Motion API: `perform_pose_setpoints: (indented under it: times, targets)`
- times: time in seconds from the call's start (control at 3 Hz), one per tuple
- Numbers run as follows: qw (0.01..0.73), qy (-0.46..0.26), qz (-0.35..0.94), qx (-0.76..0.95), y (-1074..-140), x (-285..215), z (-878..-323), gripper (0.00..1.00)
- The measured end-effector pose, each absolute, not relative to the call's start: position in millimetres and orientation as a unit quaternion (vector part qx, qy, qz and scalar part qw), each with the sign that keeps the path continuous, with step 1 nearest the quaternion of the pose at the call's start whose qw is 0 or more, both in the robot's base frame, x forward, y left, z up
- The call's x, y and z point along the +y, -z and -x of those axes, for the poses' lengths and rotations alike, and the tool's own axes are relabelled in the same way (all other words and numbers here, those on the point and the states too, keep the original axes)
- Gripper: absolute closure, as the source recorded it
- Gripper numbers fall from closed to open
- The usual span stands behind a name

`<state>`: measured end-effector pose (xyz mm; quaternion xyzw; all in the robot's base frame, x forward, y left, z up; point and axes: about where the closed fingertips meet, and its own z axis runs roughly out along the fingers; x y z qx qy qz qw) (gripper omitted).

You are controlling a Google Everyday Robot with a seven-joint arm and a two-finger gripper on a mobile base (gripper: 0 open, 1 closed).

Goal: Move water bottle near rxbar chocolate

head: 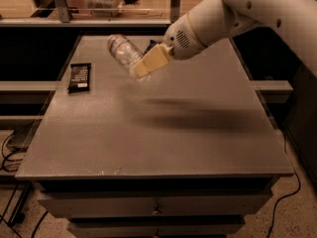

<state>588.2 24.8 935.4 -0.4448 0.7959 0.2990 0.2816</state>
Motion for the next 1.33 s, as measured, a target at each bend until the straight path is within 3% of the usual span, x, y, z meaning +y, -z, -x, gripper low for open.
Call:
perform_pose_setpoints:
  times: [0.33, 1.33]
  targets:
    - [0.254, -0.338, 0.472, 0.774, -922, 71, -564, 0.85]
    - [0.2, -0.392, 0.421, 0.793, -863, 135, -564, 0.15]
